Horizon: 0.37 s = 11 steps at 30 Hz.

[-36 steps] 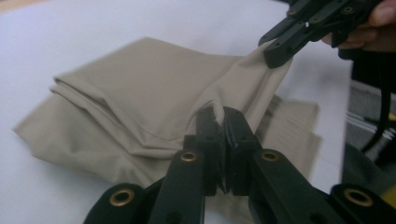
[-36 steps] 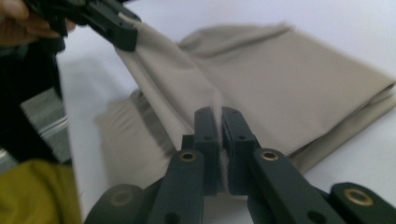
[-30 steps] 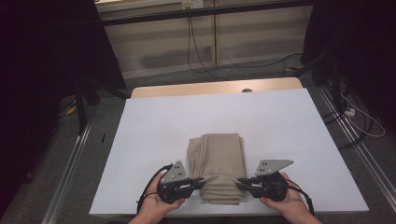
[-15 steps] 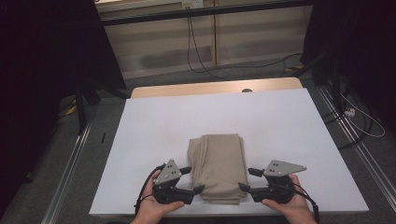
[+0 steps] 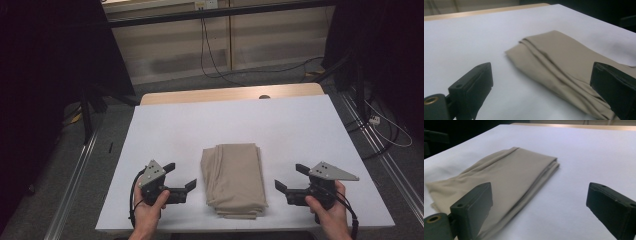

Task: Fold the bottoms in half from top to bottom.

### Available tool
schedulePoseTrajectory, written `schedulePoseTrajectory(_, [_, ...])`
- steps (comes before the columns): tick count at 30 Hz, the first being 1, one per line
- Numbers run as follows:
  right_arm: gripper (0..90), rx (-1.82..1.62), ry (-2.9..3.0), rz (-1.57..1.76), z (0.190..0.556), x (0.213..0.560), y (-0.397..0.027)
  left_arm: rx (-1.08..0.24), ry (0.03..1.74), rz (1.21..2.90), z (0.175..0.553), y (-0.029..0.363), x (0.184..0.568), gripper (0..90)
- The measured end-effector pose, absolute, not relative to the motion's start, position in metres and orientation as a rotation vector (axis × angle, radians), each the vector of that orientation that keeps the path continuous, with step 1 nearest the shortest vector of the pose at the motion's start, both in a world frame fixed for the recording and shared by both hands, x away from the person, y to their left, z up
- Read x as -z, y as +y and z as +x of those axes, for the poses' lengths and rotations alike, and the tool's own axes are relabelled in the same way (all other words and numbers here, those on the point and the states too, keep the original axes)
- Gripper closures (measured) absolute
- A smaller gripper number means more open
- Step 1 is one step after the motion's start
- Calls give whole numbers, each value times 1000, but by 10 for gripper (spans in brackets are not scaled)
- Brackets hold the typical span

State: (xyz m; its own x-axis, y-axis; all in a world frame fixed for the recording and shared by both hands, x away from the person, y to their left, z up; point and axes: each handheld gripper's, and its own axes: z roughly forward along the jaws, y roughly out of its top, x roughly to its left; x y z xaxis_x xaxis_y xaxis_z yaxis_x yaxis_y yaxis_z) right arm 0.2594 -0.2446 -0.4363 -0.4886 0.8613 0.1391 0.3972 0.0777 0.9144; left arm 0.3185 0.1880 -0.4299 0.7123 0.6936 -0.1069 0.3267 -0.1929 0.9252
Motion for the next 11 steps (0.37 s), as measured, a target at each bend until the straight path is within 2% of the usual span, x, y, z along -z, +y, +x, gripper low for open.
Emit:
schedulePoseTrajectory(3, [63,-1368,1886,1257,260,436,-247,-453,814,1799,320,192,431,60])
schedulePoseTrajectory(11, [73,-1326,1868,1274,262,439,-243,-440,824,1804,324,189,432,69])
